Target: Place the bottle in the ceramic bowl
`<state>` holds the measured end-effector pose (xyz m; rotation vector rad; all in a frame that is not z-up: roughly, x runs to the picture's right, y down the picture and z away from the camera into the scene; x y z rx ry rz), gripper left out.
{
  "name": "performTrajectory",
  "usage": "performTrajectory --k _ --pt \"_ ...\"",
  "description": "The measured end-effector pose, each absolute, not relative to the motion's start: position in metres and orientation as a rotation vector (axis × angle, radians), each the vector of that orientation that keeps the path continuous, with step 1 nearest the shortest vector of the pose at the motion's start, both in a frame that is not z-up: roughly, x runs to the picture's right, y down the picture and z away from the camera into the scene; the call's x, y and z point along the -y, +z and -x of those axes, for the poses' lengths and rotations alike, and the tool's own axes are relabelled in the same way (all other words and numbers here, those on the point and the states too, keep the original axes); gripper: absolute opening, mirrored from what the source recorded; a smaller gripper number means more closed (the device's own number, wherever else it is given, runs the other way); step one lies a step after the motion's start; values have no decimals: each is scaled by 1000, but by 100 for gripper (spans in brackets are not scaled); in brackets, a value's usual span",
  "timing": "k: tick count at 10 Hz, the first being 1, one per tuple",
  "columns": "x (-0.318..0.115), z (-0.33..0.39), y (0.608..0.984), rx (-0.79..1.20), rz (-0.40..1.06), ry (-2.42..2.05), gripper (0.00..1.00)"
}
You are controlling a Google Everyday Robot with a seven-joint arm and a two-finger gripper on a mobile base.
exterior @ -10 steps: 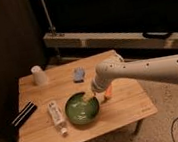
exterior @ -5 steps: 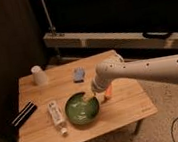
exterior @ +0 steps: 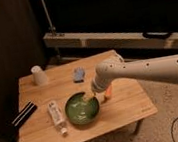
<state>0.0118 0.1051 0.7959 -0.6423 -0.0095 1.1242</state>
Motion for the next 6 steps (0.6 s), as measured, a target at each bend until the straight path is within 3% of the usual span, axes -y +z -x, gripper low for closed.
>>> performTrajectory --k 3,6 --pt "-85 24 763 66 583 1049 80" --pt "-53 103 687 139 523 910 80"
